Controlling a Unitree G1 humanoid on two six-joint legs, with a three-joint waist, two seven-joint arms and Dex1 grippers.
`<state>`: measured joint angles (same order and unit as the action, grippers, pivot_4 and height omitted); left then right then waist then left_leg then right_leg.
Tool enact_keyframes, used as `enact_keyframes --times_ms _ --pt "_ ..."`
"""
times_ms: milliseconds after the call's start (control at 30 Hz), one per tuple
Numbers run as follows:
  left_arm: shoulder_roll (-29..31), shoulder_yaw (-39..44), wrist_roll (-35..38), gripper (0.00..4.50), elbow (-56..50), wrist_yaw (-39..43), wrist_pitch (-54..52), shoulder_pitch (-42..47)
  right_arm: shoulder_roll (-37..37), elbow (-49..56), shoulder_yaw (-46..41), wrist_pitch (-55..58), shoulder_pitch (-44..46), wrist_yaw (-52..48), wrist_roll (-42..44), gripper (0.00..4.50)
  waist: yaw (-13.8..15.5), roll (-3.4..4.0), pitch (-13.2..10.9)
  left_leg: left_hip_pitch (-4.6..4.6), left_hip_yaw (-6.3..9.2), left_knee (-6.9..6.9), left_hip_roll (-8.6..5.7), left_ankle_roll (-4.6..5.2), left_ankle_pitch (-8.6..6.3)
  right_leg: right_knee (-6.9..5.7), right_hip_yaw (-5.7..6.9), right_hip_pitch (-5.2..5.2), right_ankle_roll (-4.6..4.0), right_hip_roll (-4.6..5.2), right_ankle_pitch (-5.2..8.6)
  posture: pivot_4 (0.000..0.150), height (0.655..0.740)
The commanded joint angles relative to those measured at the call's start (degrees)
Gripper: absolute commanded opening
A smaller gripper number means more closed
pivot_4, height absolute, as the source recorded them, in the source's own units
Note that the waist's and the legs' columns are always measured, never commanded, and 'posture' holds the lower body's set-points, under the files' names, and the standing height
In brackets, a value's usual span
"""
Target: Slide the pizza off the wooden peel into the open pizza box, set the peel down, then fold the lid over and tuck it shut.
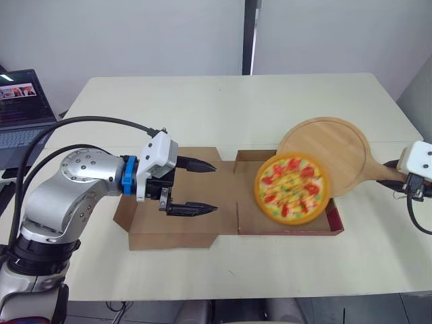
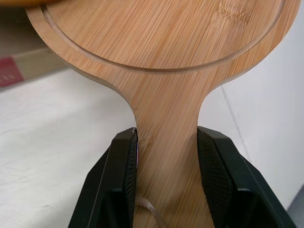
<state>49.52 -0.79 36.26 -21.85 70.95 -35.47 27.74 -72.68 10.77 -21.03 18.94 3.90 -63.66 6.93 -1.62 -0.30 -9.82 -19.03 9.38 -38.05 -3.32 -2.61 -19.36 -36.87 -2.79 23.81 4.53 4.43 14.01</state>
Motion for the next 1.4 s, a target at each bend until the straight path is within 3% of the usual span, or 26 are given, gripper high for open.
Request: enact_keyframes --times_ms 33,233,367,667,833,1367,1400 --pt "0.4 0.22 -0.16 4.5 -0.54 0.54 1.23 0.11 -2.82 -1.14 -3.0 -2.31 3.38 0.86 -0.95 1.56 0.0 0.0 0.0 0.0 0.0 0.0 0.0 0.0 0.0 0.0 0.01 0.01 0.0 0.0 0.0 0.15 0.74" --pt "-0.34 -0.13 -0.05 4.5 -0.31 0.23 1.65 0.21 -3.58 -4.83 -6.35 -0.74 5.71 0.58 -0.52 1.56 0.01 0.0 0.0 -0.01 0.0 0.0 0.0 0.0 0.0 0.01 0.0 0.01 -0.01 0.0 0.0 0.15 0.74" --pt "-0.93 -0.2 0.69 4.5 -0.5 0.15 1.27 0.32 -0.26 -4.73 -12.76 5.04 3.67 0.29 2.12 1.56 0.05 -0.01 0.0 -0.01 0.0 0.0 0.0 0.0 0.0 0.0 0.0 0.0 -0.01 0.0 0.0 0.15 0.74" --pt "-2.89 0.02 2.74 4.5 -0.75 -1.63 -0.45 2.26 15.75 1.62 -23.15 18.97 -5.29 7.77 7.0 1.56 0.19 -0.01 0.0 0.01 0.02 -0.04 -0.02 0.01 0.0 -0.04 -0.01 -0.05 -0.01 0.0 -0.01 0.15 0.74" --pt "-4.89 0.07 4.08 4.5 -1.38 -3.81 -1.88 3.69 20.94 0.51 -21.49 21.63 -5.97 13.94 6.98 1.56 0.09 0.09 0.05 0.05 -0.02 -0.03 -0.03 0.0 0.0 -0.06 -0.07 -0.04 -0.01 0.01 -0.01 0.15 0.74" --pt "-9.88 -1.25 4.88 4.5 -4.23 -10.84 -4.14 4.77 21.27 -15.14 -10.27 23.19 -1.13 20.44 7.37 1.56 0.07 0.09 0.06 0.06 -0.05 -0.03 -0.04 -0.01 0.01 -0.06 -0.11 -0.04 -0.01 0.01 -0.01 0.15 0.74" --pt "-10.0 -1.29 4.76 4.5 -4.19 -11.08 -4.06 4.87 21.11 -15.34 -10.22 23.28 -1.3 20.46 7.49 1.91 0.08 0.09 0.06 0.06 -0.04 -0.03 -0.04 -0.01 0.01 -0.07 -0.11 -0.04 -0.01 0.01 -0.01 0.15 0.74"
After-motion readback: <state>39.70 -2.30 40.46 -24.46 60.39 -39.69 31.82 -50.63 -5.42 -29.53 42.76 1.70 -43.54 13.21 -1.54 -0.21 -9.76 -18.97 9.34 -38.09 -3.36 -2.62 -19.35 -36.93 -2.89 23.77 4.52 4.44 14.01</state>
